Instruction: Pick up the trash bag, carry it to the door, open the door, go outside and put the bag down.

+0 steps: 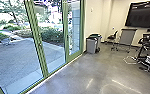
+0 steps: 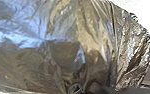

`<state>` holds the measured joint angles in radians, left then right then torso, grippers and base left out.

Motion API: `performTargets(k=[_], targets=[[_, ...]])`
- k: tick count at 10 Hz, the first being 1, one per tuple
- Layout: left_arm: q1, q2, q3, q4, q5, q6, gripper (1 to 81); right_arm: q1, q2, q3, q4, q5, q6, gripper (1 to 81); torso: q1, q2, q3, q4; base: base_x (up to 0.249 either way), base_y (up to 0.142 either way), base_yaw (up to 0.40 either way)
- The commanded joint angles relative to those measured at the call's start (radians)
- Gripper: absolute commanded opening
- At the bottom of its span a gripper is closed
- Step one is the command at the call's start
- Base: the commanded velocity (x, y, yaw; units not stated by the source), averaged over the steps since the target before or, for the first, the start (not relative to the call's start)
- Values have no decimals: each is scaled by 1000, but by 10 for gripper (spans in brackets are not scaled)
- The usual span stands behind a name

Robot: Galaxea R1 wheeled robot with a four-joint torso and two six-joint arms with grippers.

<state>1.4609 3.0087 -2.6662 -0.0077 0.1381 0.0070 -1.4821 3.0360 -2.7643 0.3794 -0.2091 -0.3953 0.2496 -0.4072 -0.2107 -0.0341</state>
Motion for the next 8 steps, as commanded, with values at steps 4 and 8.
performTargets(k=[4,8], targets=[[-46,1,5,6,67,8,10,48,-1,-1,-8,-78,-2,811,0,0,0,0,121,-73,0],[-46,1,5,6,67,8,10,48,-1,0,-10,-76,-2,811,0,0,0,0,124,-72,0]])
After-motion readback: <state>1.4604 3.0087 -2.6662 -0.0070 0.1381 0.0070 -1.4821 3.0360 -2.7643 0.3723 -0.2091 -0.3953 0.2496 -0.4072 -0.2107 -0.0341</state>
